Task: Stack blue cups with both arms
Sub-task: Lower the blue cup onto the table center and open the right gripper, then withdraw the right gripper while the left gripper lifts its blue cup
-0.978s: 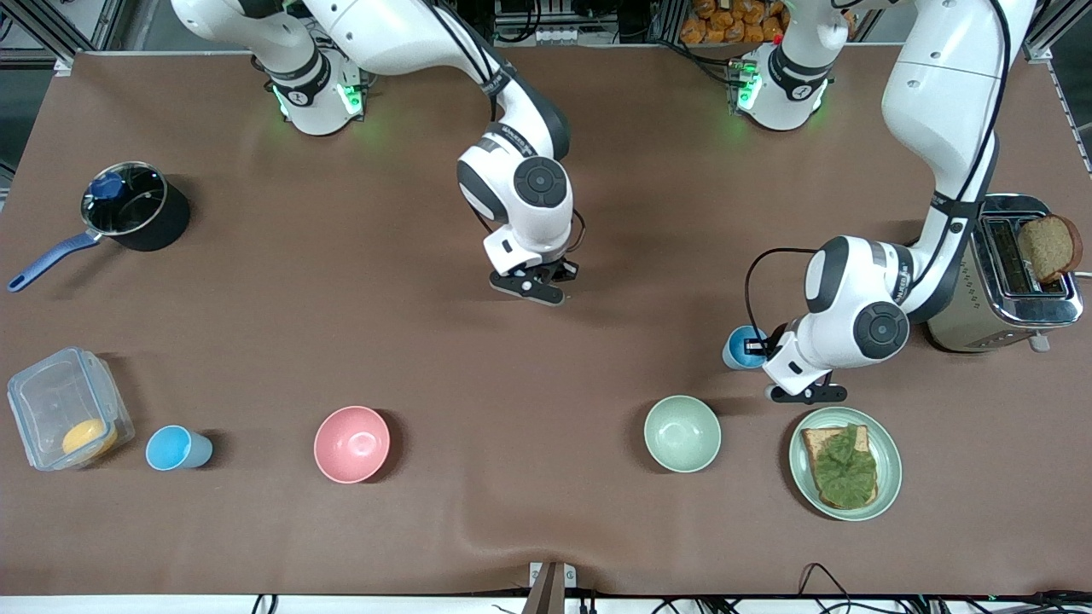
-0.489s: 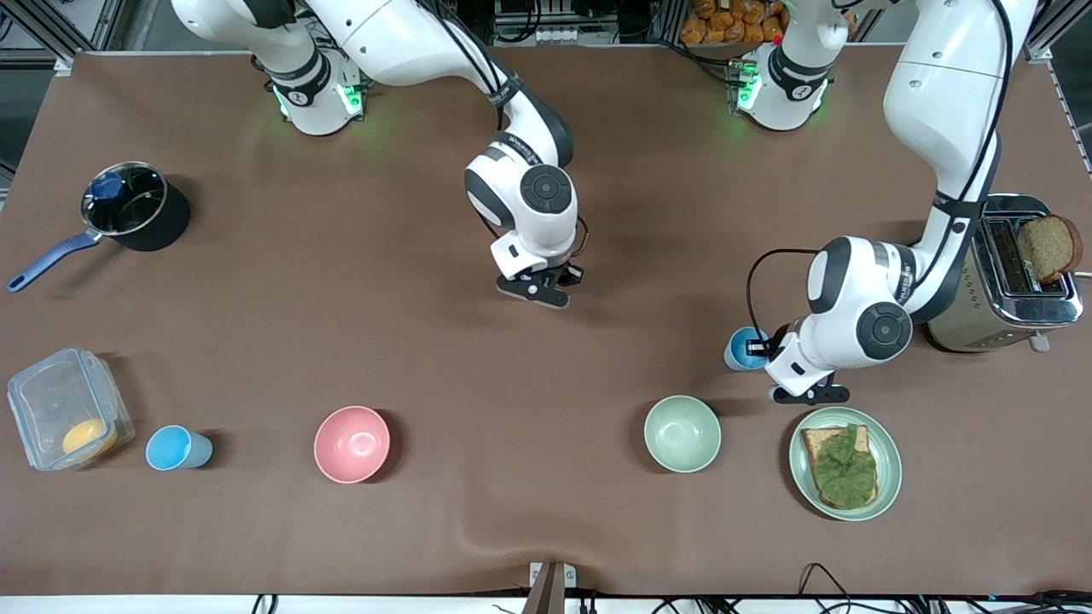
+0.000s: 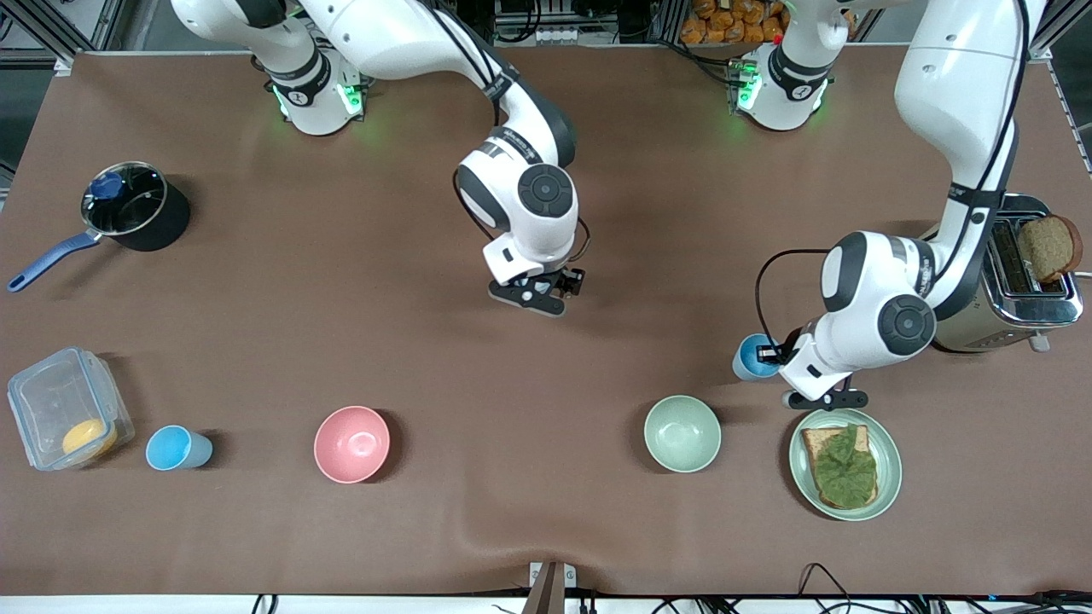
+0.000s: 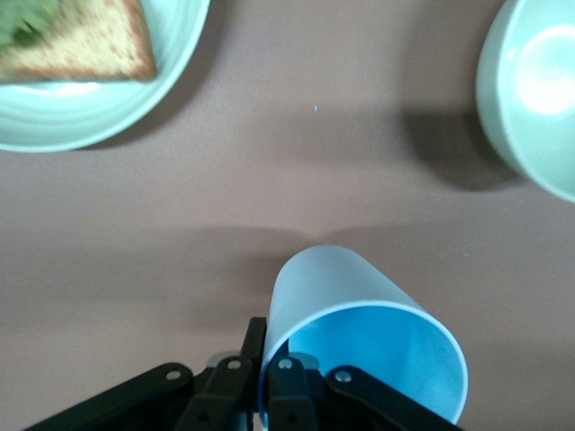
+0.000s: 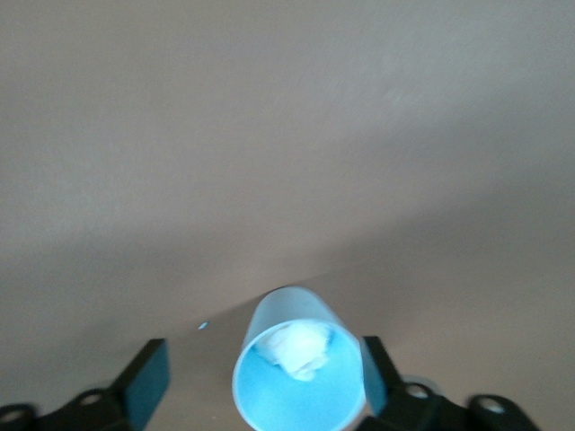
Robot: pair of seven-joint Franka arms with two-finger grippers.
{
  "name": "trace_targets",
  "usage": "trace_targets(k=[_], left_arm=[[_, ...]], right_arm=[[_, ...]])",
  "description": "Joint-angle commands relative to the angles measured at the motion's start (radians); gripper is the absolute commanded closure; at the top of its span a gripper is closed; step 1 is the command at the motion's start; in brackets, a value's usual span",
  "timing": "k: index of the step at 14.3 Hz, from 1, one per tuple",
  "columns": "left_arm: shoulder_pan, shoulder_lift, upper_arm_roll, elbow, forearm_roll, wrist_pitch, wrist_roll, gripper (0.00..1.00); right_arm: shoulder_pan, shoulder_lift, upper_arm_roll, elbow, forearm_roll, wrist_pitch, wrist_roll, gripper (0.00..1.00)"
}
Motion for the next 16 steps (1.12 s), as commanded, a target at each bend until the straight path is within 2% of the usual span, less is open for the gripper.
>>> trace_targets(k=[1,3,4,9,13,16], left_arm=[[0.005,-0.057,0.003,0.006,-0.012,-0.013,-0.030,1.00],[0.029,-0.067,0.011,0.017,-0.009,-0.013,-0.032,1.00],[0.031,-0.067,0.010,0.028,-0.011,-0.013,-0.033,1.00],[0.011,-0.073,-0.004,0.063,-0.014,-0.015,-0.139,1.00],[-0.002,-0.085,-0.122,0.106,-0.012,-0.073,-0.369,1.00],[-0.060,-0.083,-0.177,0.118,0.000,-0.110,-0.511,1.00]], right_arm=[[-0.116,-0.090,0.018,0.023,0.017,-0.126,-0.174,0.00],[-0.205,-0.144,0.011,0.023,0.119,-0.208,-0.330,0.00],[-0.257,-0.167,0.011,0.022,0.138,-0.247,-0.405,0.00],[-0.446,-0.242,0.006,0.022,0.126,-0.367,-0.689,0.00],[-0.619,-0.344,0.006,0.022,0.123,-0.473,-1.033,0.00],[-0.647,-0.423,0.008,0.022,0.050,-0.562,-1.061,0.00]])
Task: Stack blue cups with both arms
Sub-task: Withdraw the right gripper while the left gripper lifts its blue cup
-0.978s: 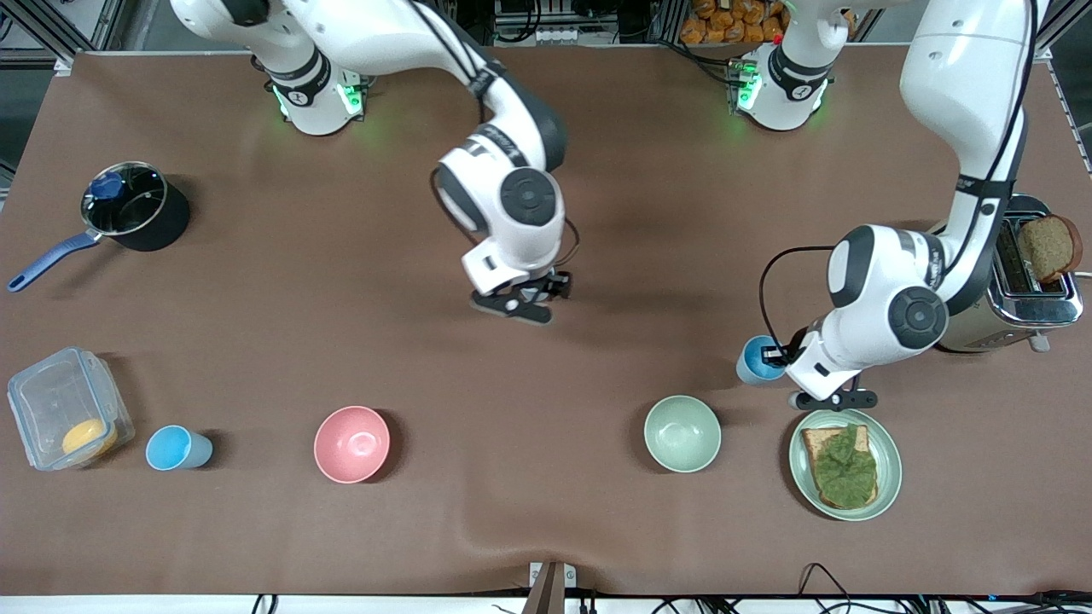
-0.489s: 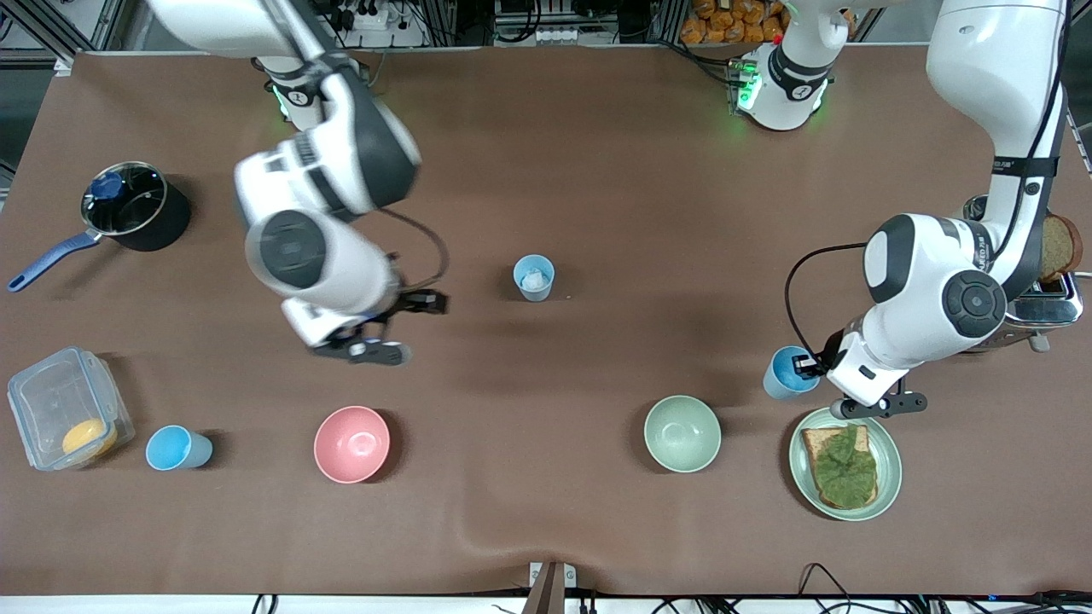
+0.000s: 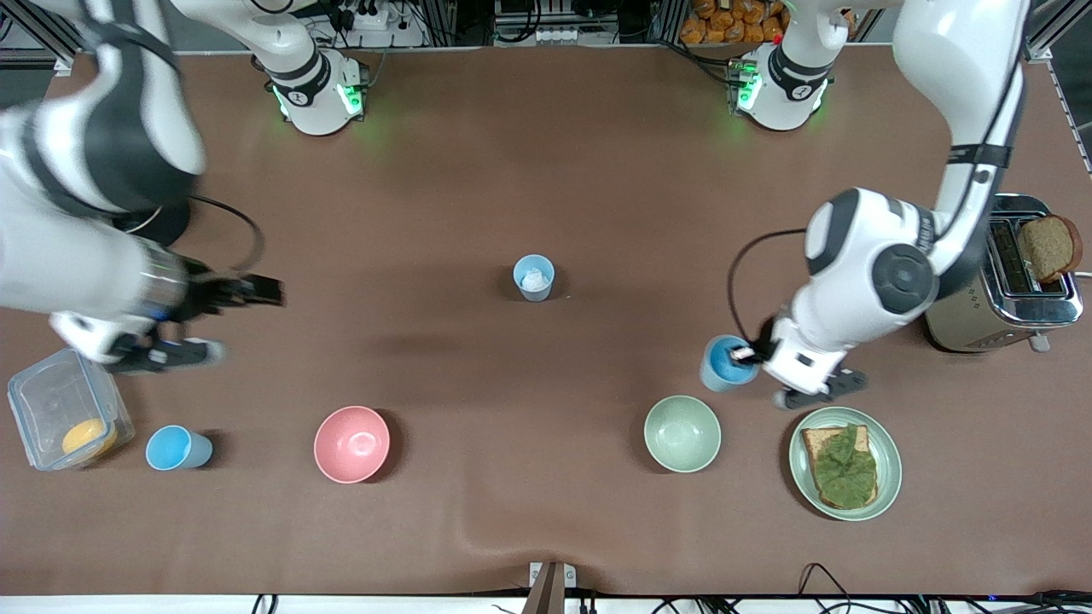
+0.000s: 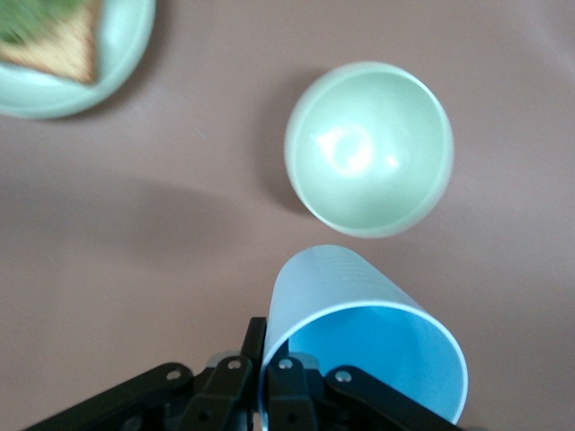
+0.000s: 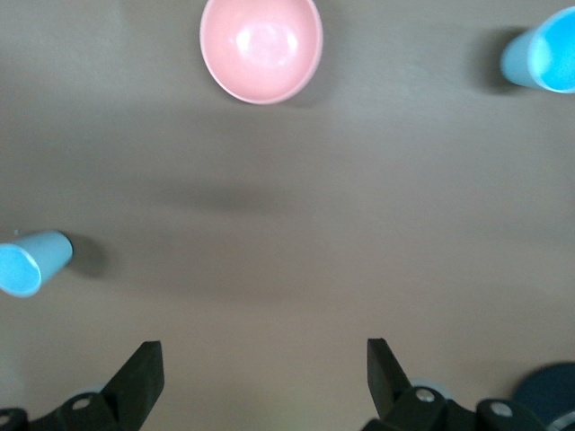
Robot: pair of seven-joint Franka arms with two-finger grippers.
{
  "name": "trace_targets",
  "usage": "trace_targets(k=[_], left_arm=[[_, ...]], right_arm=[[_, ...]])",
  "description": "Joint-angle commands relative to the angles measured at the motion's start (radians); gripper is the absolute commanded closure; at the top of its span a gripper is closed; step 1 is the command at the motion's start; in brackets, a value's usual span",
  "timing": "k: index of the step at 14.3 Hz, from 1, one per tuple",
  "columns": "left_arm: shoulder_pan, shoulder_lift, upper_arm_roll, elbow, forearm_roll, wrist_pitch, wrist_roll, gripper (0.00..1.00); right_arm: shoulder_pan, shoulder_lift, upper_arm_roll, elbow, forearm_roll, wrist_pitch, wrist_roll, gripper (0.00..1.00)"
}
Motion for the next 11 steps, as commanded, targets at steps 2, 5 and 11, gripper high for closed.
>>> trace_targets(k=[2,5,11], left_arm=[[-0.134,-0.013,-0.019,0.009,-0.003,-0.037,-0.212,1.00],[-0.266,-0.012,-0.020,0.022,-0.008,-0.037,-0.370,1.00],[-0.409,0.036,-0.017,0.050,-0.012,-0.020,-0.432,1.00]], right_arm=[[-0.009,-0.111,0.022,-0.040,-0.064,-0.073,-0.014,0.00],[-0.050,-0.205,0.031,-0.173,-0.064,-0.019,-0.022,0.00],[-0.133,-0.386,0.097,-0.465,-0.065,0.183,-0.048,0.00]])
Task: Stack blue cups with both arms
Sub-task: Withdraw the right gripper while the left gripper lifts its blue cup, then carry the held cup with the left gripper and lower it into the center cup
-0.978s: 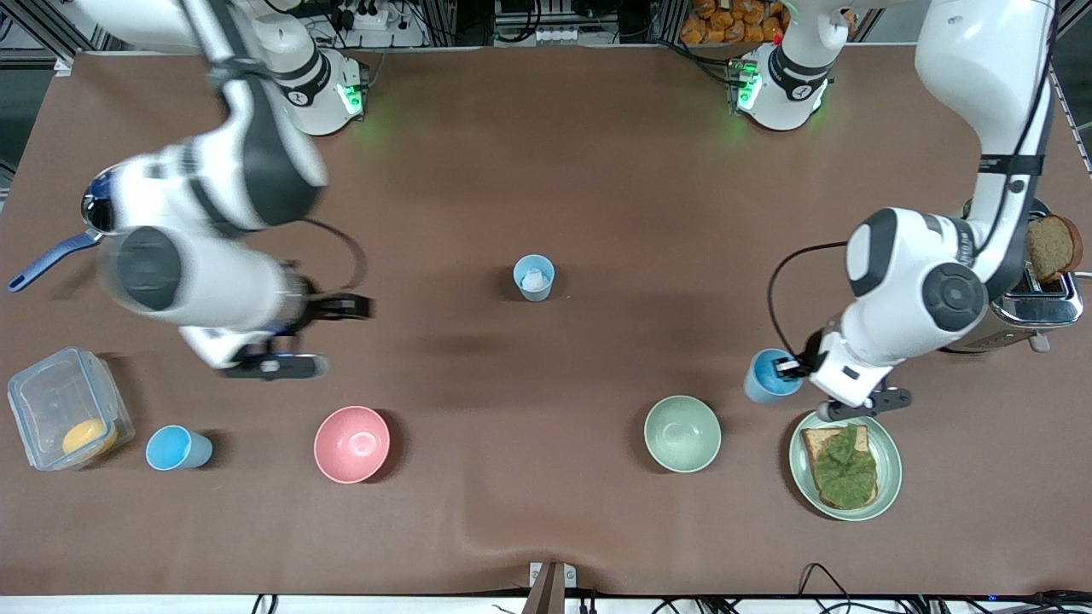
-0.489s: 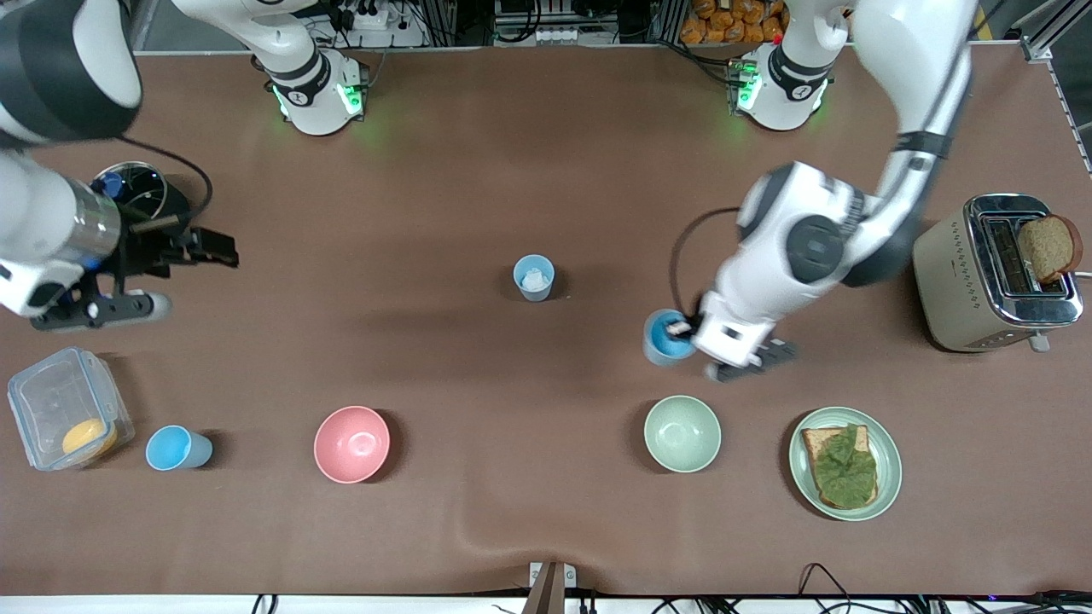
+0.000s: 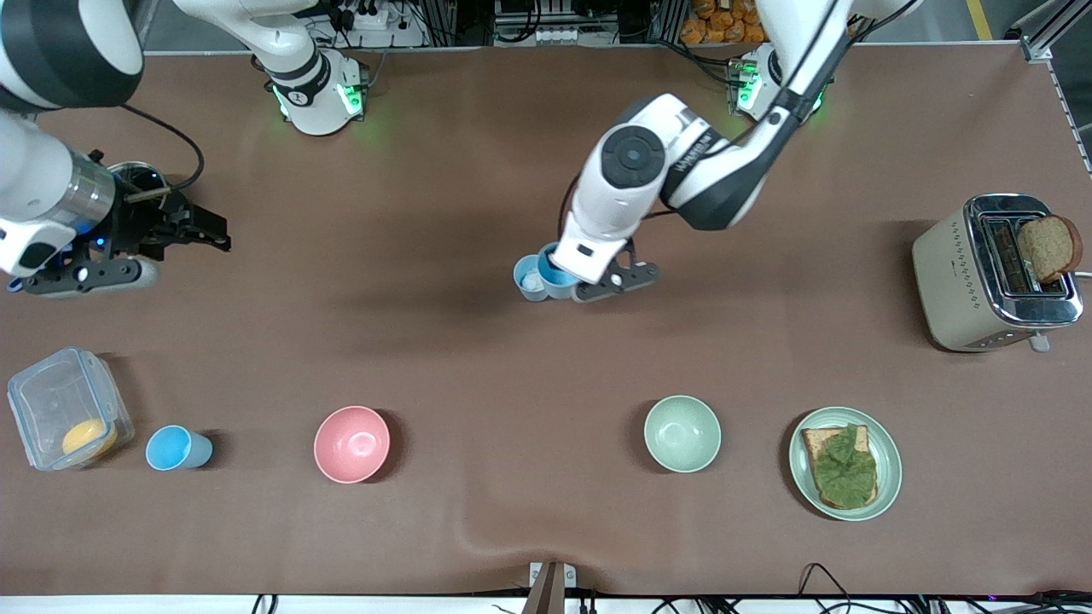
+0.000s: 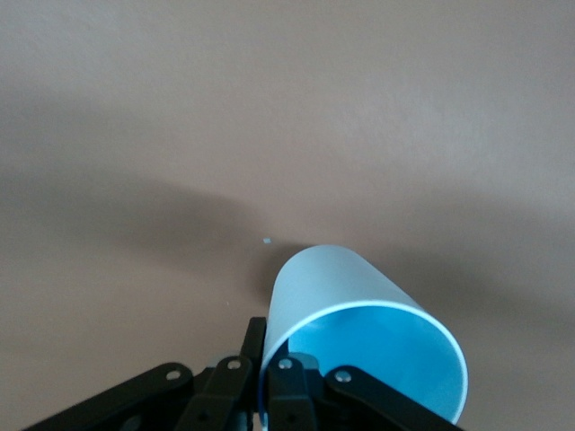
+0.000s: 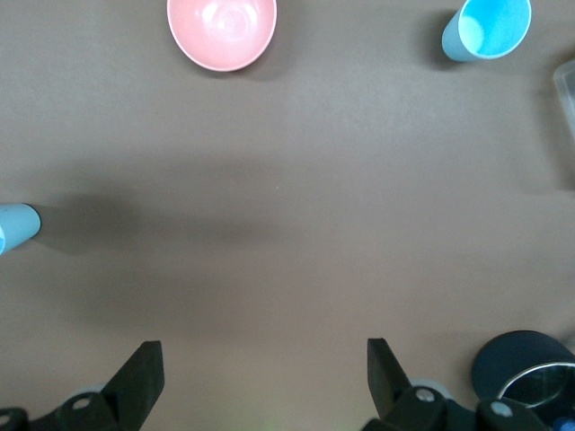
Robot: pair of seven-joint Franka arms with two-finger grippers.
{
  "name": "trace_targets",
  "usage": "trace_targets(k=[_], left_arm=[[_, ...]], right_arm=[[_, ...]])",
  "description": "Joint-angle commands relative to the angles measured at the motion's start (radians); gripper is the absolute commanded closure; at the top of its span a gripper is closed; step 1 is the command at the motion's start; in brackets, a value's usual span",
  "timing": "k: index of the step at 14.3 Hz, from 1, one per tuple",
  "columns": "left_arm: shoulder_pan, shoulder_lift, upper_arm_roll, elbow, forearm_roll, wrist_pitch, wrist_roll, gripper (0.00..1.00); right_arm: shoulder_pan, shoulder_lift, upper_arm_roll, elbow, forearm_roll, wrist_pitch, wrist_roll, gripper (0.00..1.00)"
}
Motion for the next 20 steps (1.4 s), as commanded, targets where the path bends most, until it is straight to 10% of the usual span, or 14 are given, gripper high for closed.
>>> trace_targets(k=[1,16,17,20], left_arm=[[-0.018,0.043,0.011,0.054,-0.012,-0.004,-0.002,1.00],[-0.087,0.172,0.011,0.081,-0.006,0.016,0.018,0.96],[-0.078,0.172,0.013,0.081,-0.003,0.016,0.035,0.09],[-0.074,0.159,0.014,0.085,-0.011,0.016,0.107,0.00]], right_arm=[[-0.060,-0.075,0.046,-0.069,-0.015,0.031,-0.013,0.00],[-0.046,-0.023,0.051,0.058,-0.095,-0.042,-0.003,0.00],[-0.046,-0.020,0.051,0.060,-0.095,-0.041,-0.002,0.00],[-0.040,-0.020,0.052,0.058,-0.089,-0.041,0.000,0.00]])
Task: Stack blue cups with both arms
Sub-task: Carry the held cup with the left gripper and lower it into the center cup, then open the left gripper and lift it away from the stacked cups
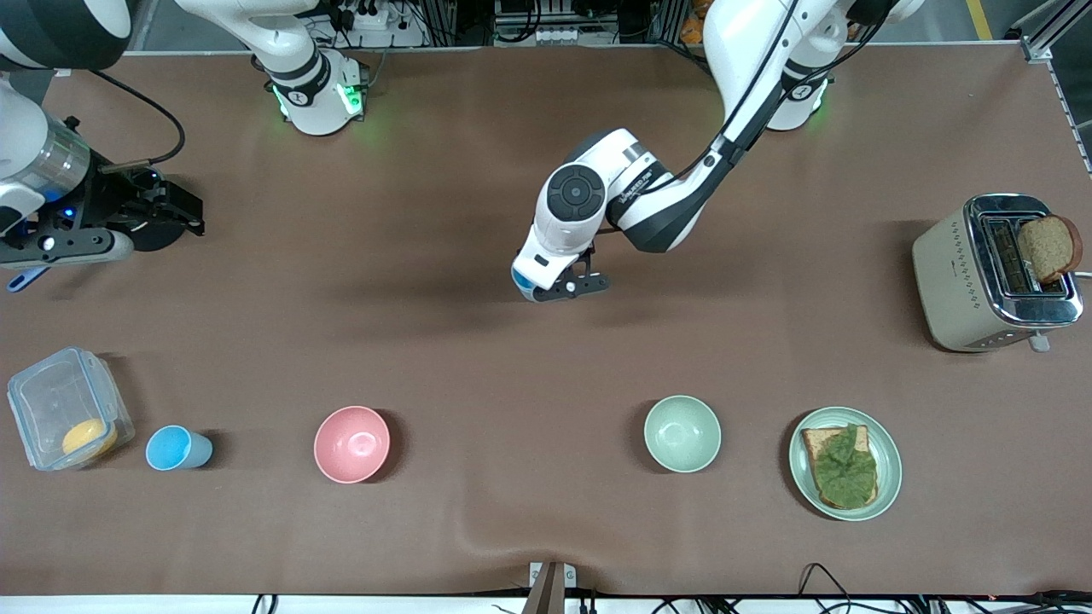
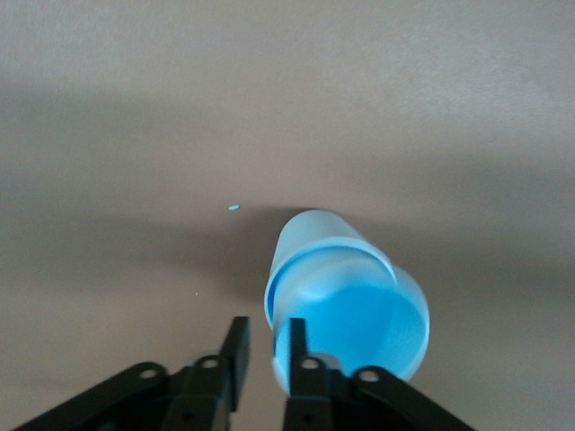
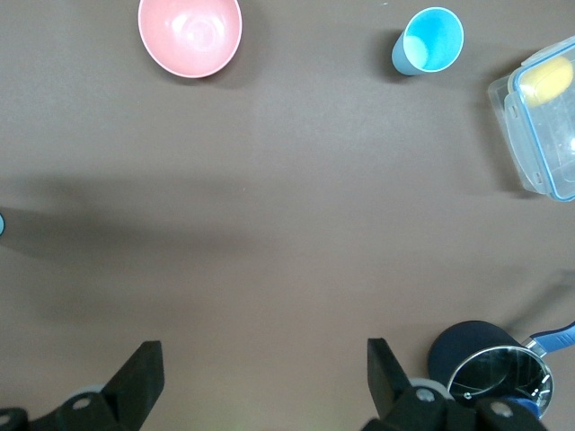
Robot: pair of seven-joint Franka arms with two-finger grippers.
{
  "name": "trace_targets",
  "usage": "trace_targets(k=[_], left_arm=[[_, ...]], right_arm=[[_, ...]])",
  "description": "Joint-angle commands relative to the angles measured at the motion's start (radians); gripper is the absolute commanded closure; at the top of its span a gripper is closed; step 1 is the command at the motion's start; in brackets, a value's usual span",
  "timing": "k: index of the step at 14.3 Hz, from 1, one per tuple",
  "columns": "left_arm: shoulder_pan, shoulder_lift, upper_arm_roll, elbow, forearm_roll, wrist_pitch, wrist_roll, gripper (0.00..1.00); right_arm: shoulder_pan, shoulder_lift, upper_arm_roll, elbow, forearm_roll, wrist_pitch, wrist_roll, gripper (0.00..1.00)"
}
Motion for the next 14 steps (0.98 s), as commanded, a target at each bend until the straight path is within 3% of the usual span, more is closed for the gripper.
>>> trace_targets(k=[1,7,11,14], left_arm=[[0.001,-0.012,0.006,0.030,-0.012,-0.008,0.031,0.00],[0.098,-0.104,0.015,0.073,0.005,-0.044,0.040,0.00],[0.298,-0.213,0.018,0.101,0.006,-0.285,0.248,0.00],[0.434,-0.216,0.012,0.155,0.063,-0.417,0.393,0.00]], right_arm=[[-0.002,0.012,0.007,0.023,-0.009,-0.007,0.000,0.00],[0.000,0.014,0.007,0.023,-0.004,-0.007,0.000,0.00],[-0.003,0.016,0.007,0.021,-0.004,-0.007,0.000,0.00],[-0.003,0.016,0.007,0.021,-0.003,-0.008,0.000,0.00]])
